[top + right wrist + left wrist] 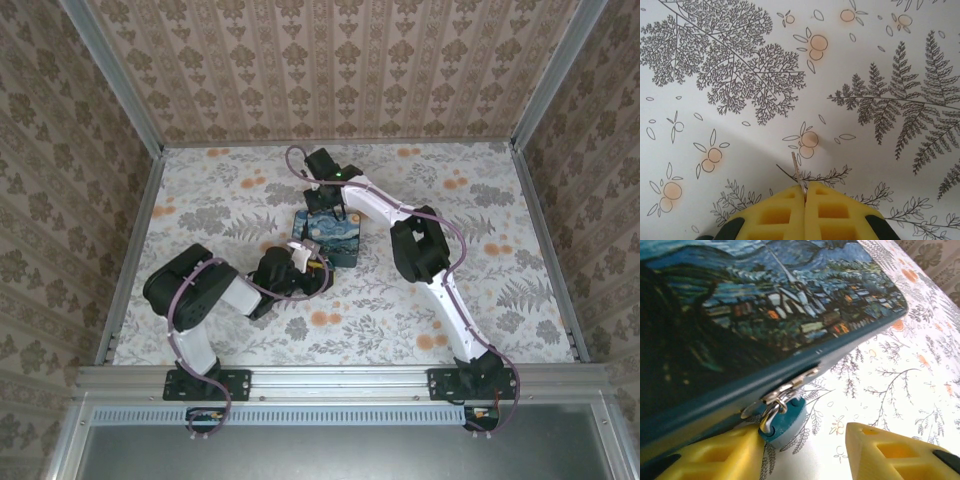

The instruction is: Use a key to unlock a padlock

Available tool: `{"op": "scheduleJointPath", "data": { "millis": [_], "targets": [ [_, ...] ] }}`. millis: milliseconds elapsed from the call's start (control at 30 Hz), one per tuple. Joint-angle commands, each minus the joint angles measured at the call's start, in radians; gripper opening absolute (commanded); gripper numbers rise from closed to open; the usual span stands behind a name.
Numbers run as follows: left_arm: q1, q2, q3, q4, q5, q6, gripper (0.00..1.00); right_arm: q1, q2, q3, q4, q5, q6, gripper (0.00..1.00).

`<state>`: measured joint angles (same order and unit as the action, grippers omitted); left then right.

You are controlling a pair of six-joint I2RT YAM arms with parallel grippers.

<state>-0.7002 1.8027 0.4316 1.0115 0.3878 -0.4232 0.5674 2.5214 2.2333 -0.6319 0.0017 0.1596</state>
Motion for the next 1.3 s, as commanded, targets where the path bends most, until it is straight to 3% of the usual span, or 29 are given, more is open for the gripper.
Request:
{"op": "scheduleJointPath", "data": {
  "millis": [0, 100, 233, 300, 367, 500, 533, 567, 700, 733, 800, 833, 967, 1067, 1167, 1267],
  "targets": [
    [0.026, 0.056, 0.004, 0.156, 0.006, -0.044, 0.51, 0.035, -0.041, -0.041, -0.080, -0.031, 0.006, 0.00],
    [0.045, 0.119, -0.008, 0.286, 0.079, -0.109, 0.47, 0.035, -0.046, -0.046, -0.076, -0.029, 0.006, 0.00],
    [0.055, 0.143, 0.015, 0.292, 0.139, -0.154, 0.46, 0.035, -0.046, -0.053, -0.075, -0.028, 0.003, 0.00],
    [0.053, 0.131, 0.005, 0.292, 0.120, -0.145, 0.52, 0.035, -0.053, -0.070, -0.067, -0.028, 0.001, 0.00],
    [0.054, 0.120, -0.009, 0.291, 0.089, -0.146, 0.67, 0.035, -0.060, -0.086, -0.058, -0.028, 0.003, 0.00],
    [0.055, 0.122, -0.014, 0.277, 0.057, -0.150, 0.71, 0.035, -0.064, -0.093, -0.050, -0.032, 0.006, 0.00],
    [0.054, 0.127, -0.014, 0.278, 0.060, -0.151, 0.66, 0.035, -0.065, -0.095, -0.048, -0.032, 0.007, 0.00],
    [0.054, 0.134, -0.008, 0.277, 0.071, -0.153, 0.53, 0.035, -0.067, -0.096, -0.048, -0.031, 0.007, 0.00],
    [0.053, 0.166, 0.018, 0.280, 0.092, -0.189, 0.33, 0.037, -0.067, -0.095, -0.049, -0.033, 0.006, 0.00],
    [0.052, 0.169, 0.019, 0.281, 0.092, -0.194, 0.36, 0.037, -0.068, -0.095, -0.048, -0.033, 0.005, 0.00],
    [0.047, 0.166, 0.018, 0.283, 0.079, -0.195, 0.55, 0.037, -0.066, -0.095, -0.048, -0.033, 0.007, 0.00],
    [0.046, 0.163, 0.015, 0.285, 0.073, -0.193, 0.58, 0.038, -0.066, -0.096, -0.048, -0.033, 0.008, 0.00],
    [0.043, 0.159, 0.018, 0.289, 0.090, -0.194, 0.51, 0.040, -0.068, -0.098, -0.043, -0.032, 0.009, 0.00],
    [0.041, 0.166, 0.035, 0.293, 0.113, -0.225, 0.59, 0.042, -0.066, -0.100, -0.045, -0.031, 0.008, 0.00],
    [0.018, 0.144, 0.022, 0.292, 0.044, -0.212, 0.78, 0.042, -0.070, -0.114, -0.039, -0.026, 0.009, 0.00],
    [-0.011, 0.119, -0.002, 0.287, -0.057, -0.204, 0.74, 0.042, -0.079, -0.137, -0.026, -0.023, 0.011, 0.00]
  ]
}}
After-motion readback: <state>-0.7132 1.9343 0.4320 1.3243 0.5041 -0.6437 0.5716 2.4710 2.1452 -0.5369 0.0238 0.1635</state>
